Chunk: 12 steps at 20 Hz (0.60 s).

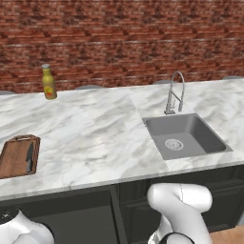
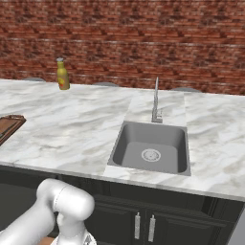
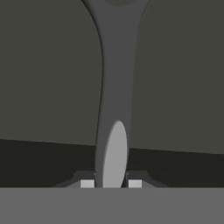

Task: Open the drawer on the left and place the cutting tools on the cutting board.

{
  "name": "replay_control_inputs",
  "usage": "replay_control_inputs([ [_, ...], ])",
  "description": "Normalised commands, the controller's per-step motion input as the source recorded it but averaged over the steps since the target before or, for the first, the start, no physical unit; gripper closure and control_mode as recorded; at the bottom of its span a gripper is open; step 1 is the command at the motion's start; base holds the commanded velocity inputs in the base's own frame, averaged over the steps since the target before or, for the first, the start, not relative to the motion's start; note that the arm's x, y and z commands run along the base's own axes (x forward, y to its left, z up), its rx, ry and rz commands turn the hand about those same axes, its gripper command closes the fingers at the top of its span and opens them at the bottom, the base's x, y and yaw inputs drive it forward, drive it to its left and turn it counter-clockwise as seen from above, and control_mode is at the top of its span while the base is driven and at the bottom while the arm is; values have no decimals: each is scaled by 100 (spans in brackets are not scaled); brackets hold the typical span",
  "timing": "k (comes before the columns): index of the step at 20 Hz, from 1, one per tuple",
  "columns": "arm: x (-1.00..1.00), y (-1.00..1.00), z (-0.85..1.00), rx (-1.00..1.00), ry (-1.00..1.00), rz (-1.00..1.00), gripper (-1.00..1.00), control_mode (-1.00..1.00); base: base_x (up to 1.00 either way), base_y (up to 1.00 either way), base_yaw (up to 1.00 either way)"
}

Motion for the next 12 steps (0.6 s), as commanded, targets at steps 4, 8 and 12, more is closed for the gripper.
replay_control_inputs([
  [4, 24, -16, 100, 0, -1, -1, 100, -100, 0, 0, 0],
  [8, 52, -24, 100, 0, -1, -3, 100, -100, 0, 0, 0],
  [12, 56, -41, 93, -2, 0, -4, 100, -100, 0, 0, 0],
])
